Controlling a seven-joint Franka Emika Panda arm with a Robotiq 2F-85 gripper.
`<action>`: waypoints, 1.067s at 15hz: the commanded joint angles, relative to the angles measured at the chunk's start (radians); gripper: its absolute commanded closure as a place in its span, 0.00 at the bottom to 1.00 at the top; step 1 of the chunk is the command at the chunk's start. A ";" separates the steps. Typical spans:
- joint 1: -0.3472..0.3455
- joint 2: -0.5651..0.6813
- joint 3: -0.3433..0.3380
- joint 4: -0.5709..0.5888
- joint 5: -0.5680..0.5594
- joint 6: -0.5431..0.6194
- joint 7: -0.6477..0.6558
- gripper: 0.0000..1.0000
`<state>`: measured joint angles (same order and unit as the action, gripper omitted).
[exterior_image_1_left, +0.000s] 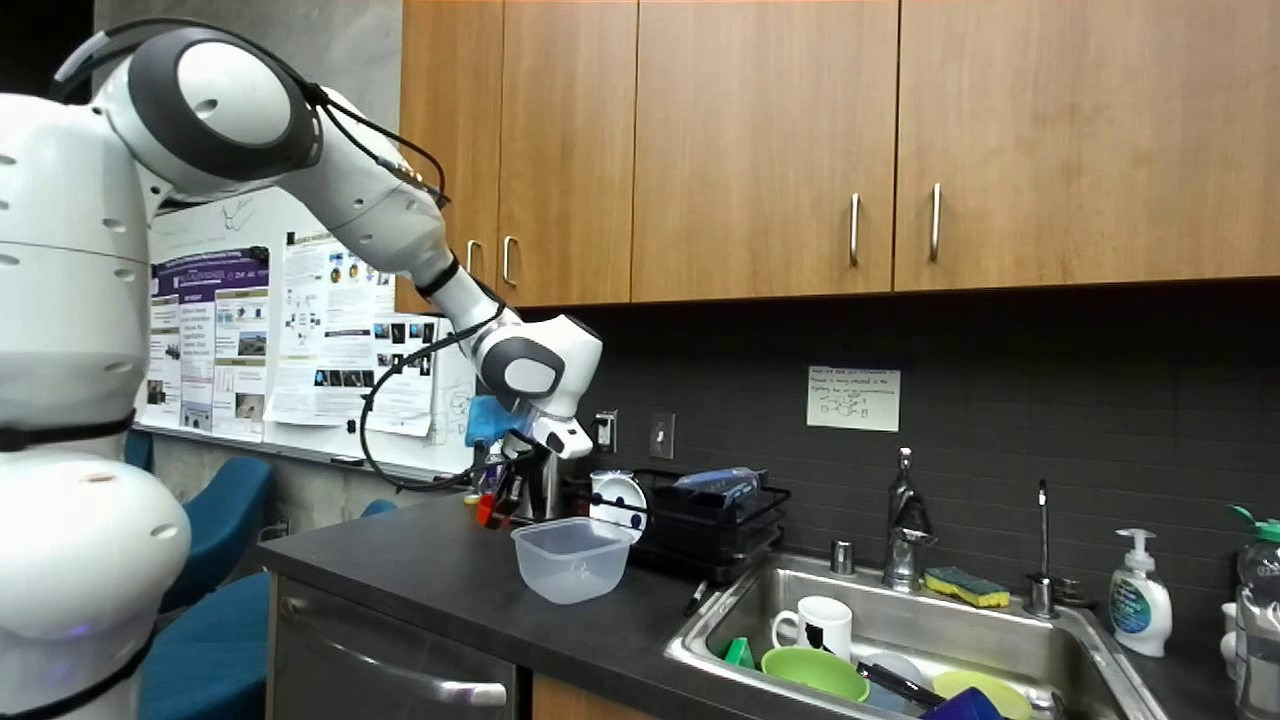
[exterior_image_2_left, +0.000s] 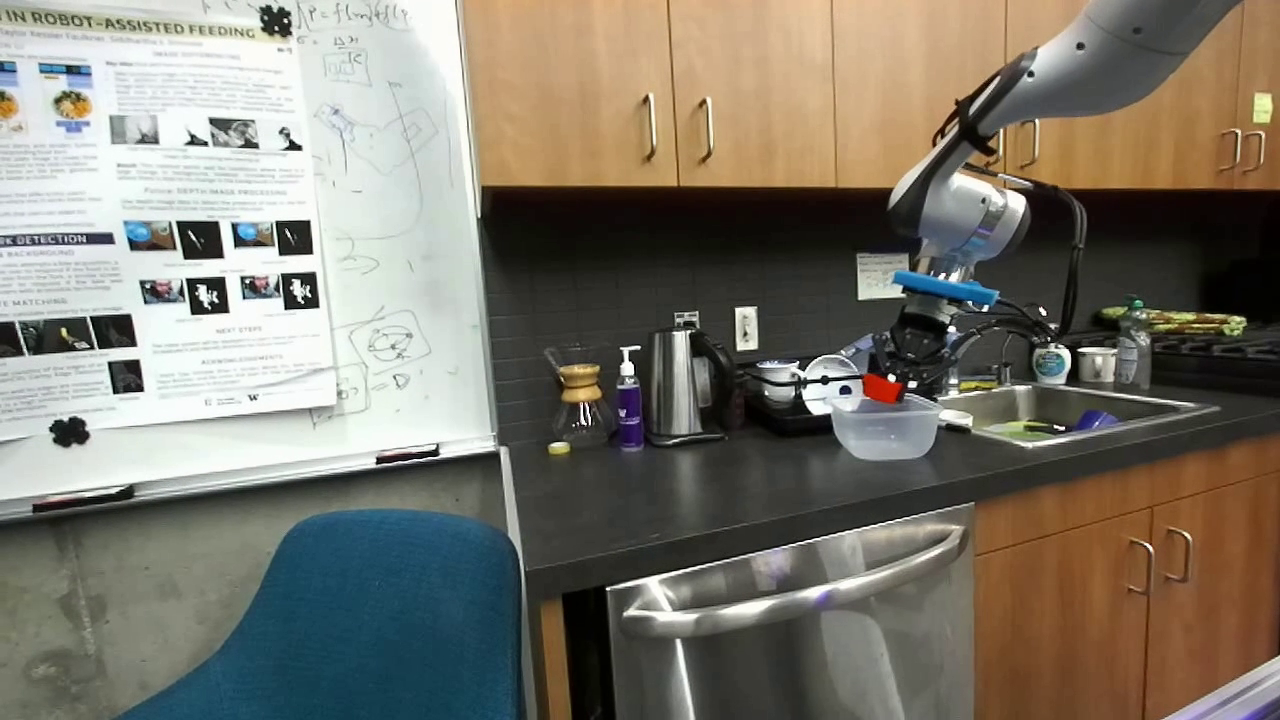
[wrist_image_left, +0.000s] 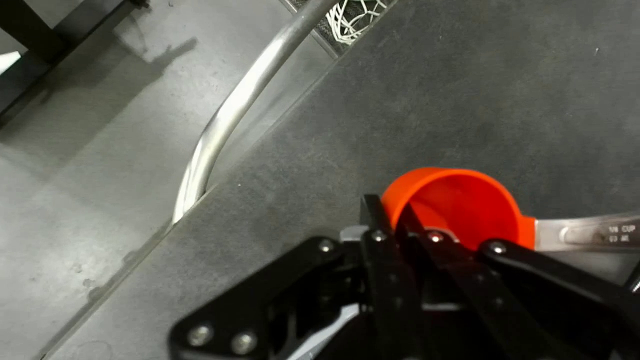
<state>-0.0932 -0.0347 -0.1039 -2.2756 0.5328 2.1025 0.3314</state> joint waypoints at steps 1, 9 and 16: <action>0.010 -0.147 0.021 -0.127 -0.029 0.137 0.043 0.98; 0.084 -0.058 0.091 -0.165 -0.057 0.068 -0.025 0.98; 0.000 -0.126 0.000 -0.191 -0.050 0.020 -0.073 0.98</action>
<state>-0.0615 -0.0943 -0.0719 -2.4473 0.4695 2.1618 0.2767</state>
